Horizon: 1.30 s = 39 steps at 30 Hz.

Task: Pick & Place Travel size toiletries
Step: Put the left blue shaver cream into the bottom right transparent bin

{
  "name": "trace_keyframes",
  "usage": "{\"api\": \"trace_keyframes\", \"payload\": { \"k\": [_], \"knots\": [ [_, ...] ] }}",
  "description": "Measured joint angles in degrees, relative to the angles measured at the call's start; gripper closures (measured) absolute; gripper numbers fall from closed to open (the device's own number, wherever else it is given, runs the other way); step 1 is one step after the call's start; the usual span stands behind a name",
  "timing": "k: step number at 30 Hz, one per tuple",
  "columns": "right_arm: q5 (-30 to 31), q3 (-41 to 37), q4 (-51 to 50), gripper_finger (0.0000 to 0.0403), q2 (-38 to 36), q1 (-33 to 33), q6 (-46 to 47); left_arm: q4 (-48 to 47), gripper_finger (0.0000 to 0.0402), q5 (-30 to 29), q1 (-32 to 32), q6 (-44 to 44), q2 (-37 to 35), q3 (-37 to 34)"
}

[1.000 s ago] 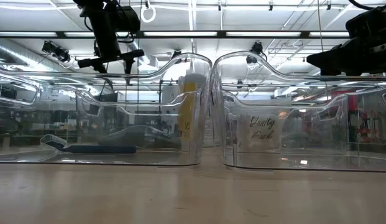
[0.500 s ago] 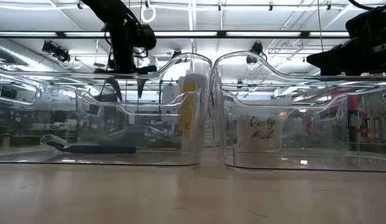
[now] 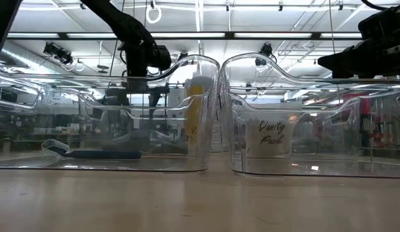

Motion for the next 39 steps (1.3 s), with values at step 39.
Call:
{"api": "trace_keyframes", "payload": {
  "k": [39],
  "knots": [
    [0.0, 0.0, 0.0, 0.039, 0.0, 0.0, 0.0, 12.6, 0.0104, -3.4, 0.1, 6.0, 9.2, -5.6]
  ]
}}
